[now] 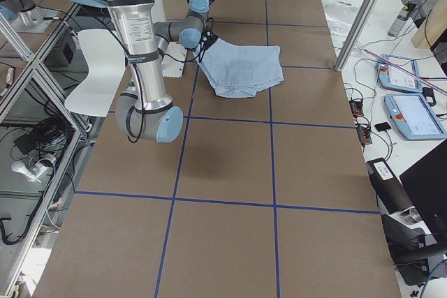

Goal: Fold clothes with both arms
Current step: 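Lift the near edge with both grippers and carry it away from the robot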

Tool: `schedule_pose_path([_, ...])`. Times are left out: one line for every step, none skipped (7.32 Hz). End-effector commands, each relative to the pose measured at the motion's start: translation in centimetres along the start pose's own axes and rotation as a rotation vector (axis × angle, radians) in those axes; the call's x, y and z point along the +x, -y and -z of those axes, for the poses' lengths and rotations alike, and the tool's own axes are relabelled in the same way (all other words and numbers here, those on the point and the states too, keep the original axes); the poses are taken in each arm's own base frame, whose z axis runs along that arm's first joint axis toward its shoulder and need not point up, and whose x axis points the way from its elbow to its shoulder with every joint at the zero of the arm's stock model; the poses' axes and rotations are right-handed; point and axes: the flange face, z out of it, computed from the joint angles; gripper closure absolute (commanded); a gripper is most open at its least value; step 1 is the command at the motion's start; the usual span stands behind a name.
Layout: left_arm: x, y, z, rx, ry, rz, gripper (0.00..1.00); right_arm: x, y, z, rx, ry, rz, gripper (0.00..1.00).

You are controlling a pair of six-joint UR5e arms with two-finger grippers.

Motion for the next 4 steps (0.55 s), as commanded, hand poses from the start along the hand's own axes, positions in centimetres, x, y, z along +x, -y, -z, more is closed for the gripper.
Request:
schedule_pose_path([-0.4, -1.9, 2.9, -0.060, 0.034, -0.001, 1.00, -0.1, -0.3, 1.7, -0.069, -0.007, -0.002, 1.00])
schedule_pose_path([-0.3, -2.0, 2.9, -0.064, 0.030, -0.007, 1.00, -0.5, 0.7, 1.8, -0.052, -0.001, -0.017, 1.00])
schedule_pose_path([-0.2, -1.4, 2.1, -0.048, 0.040, -0.022, 1.00, -1.3, 3.3, 2.1, -0.009, 0.009, -0.048, 1.00])
schedule_pose_path([0.6, 1.6, 0.8, 0.008, 0.056, -0.066, 1.00, -2.7, 5.9, 2.8, 0.034, 0.028, -0.060, 1.00])
